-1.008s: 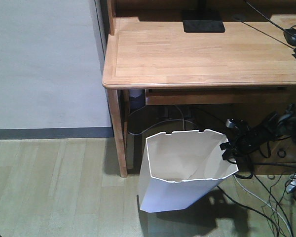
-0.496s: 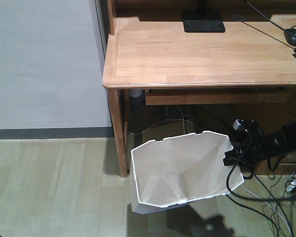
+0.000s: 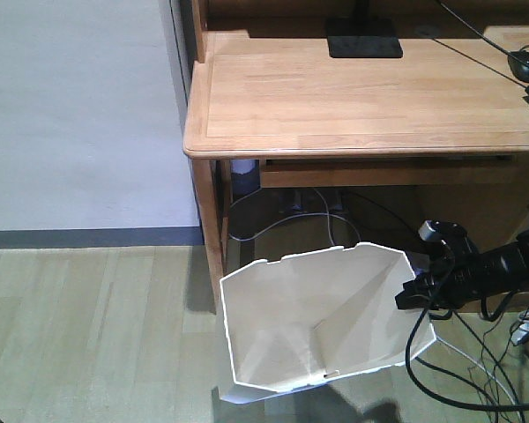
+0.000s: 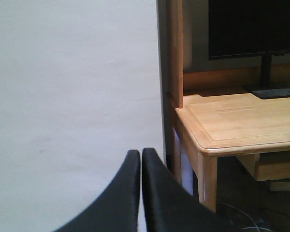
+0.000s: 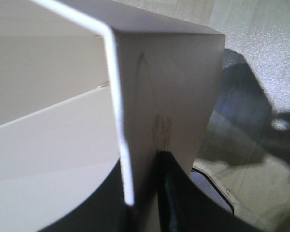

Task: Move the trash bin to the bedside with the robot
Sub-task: 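Lift and drag the bin out from under the desk with right gripper, then hold the bin in the right gripper while the base turns toward the bed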

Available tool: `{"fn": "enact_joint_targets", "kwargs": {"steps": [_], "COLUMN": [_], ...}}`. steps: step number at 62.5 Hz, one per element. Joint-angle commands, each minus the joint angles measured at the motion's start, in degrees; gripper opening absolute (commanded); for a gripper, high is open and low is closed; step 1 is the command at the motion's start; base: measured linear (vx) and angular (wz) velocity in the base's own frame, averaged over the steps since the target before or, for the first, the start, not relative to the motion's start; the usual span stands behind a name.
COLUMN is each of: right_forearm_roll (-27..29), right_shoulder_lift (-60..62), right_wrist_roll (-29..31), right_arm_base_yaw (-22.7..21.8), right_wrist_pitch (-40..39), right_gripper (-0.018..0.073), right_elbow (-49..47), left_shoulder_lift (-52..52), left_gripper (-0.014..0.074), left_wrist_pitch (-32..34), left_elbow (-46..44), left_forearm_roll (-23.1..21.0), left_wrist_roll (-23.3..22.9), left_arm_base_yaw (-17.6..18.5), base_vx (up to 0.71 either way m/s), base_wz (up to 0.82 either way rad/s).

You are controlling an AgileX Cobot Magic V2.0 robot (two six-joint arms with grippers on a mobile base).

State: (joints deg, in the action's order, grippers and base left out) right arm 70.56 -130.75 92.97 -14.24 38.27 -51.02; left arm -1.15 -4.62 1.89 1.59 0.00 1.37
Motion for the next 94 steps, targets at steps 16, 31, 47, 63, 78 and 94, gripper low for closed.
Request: {"fn": "enact_joint_targets", "kwargs": {"steps": [16, 31, 47, 63, 78, 94], "right_forearm_roll": [4.95, 11.67, 11.69, 11.69, 11.69, 11.69], "right_shoulder_lift": [4.09, 4.09, 4.09, 4.09, 4.09, 4.09], "right_wrist_roll": [0.01, 0.06, 0.06, 0.06, 0.06, 0.06], "right_arm_base_yaw": [-0.17, 0.04, 0.04, 0.04, 0.04, 0.04], "right_wrist_pitch": [17.52, 17.46, 17.46, 17.47, 17.47, 17.47], "right_gripper": [-0.0002, -0.0002, -0.0002, -0.0002, -0.0002, -0.0002], "right_elbow": [-0.56, -0.56, -0.56, -0.56, -0.56, -0.56], "left_shoulder_lift": [-0.42, -0.42, -0.42, -0.42, -0.42, -0.42], "left_gripper": [-0.0006, -0.0006, -0.0006, -0.0006, -0.0006, -0.0006], "left_wrist_pitch": [4.25, 4.25, 4.25, 4.25, 4.25, 4.25], "left_elbow": [0.68, 0.68, 0.68, 0.68, 0.68, 0.68], "left_forearm_roll": [-0.59, -0.59, -0.59, -0.59, -0.59, -0.59], "left_wrist_roll": [-0.79, -0.79, -0.79, -0.79, -0.79, -0.79], "left_arm_base_yaw": [0.18, 0.18, 0.18, 0.18, 0.18, 0.18], "base_vx": [0.00, 0.00, 0.00, -0.03, -0.04, -0.04], "base_wz": [0.00, 0.00, 0.01, 0.13, 0.38, 0.57]}}
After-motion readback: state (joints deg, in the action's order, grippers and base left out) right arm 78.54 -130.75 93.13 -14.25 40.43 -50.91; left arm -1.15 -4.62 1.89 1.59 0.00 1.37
